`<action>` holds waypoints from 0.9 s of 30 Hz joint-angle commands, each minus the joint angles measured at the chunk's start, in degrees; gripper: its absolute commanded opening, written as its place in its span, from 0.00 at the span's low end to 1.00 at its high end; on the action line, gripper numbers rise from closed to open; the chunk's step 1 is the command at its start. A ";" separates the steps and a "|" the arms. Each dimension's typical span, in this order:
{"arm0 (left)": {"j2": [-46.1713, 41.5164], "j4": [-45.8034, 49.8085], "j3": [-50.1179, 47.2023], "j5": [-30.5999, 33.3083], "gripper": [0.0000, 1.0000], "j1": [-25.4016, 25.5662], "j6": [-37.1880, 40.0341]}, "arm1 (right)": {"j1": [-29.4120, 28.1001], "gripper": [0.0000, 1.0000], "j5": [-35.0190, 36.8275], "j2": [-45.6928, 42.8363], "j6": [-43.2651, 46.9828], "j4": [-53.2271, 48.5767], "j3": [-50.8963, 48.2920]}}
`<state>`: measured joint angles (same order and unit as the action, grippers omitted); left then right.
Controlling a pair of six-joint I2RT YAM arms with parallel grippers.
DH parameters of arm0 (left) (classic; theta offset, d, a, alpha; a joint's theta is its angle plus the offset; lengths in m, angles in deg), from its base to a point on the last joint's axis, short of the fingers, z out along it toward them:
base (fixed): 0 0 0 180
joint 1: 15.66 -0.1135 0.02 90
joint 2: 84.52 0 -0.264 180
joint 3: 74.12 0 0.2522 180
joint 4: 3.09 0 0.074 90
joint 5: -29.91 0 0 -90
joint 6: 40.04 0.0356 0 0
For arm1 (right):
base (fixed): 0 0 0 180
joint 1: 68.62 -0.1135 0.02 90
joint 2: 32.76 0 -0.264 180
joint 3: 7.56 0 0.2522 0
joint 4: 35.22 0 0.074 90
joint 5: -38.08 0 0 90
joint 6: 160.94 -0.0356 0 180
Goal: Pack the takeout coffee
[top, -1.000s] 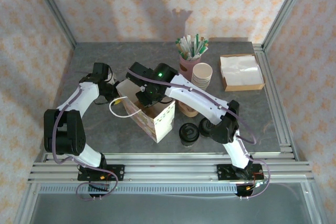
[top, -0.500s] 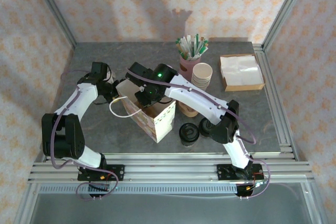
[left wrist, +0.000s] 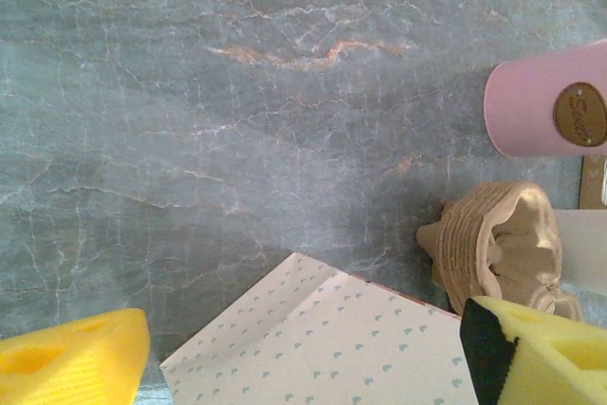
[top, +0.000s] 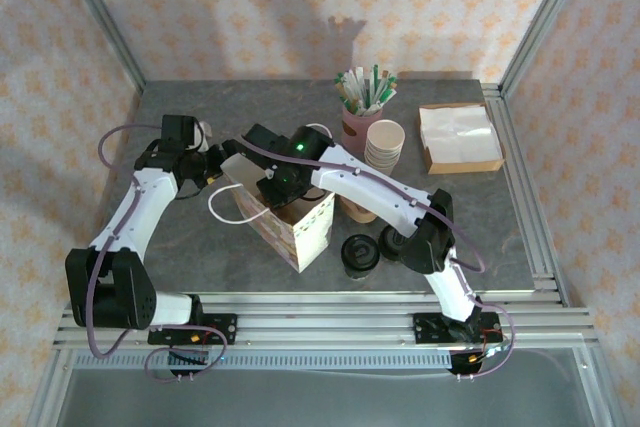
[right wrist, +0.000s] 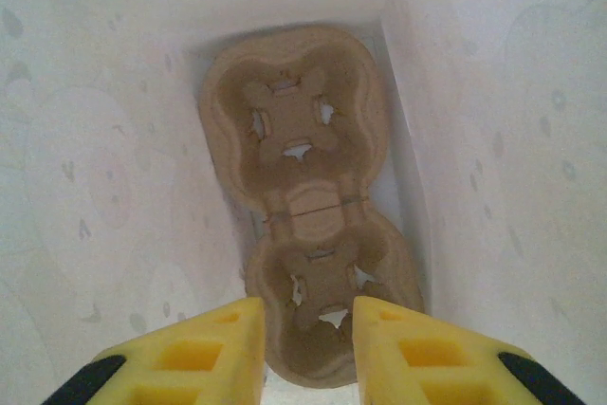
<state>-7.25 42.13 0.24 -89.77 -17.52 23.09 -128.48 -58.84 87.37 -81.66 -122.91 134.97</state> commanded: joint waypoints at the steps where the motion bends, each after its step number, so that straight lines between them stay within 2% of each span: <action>1: -1.32 -1.33 -0.69 1.81 0.87 -0.24 1.38 | -0.39 0.30 0.63 -1.48 0.44 0.67 -0.80; 27: -4.57 -2.88 -2.15 2.68 0.89 -0.24 1.65 | 0.40 0.29 -1.40 -0.69 1.50 2.73 -4.93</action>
<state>-10.52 40.34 -0.99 -88.10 -17.52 23.13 -128.43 -59.85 87.37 -81.18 -120.84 130.89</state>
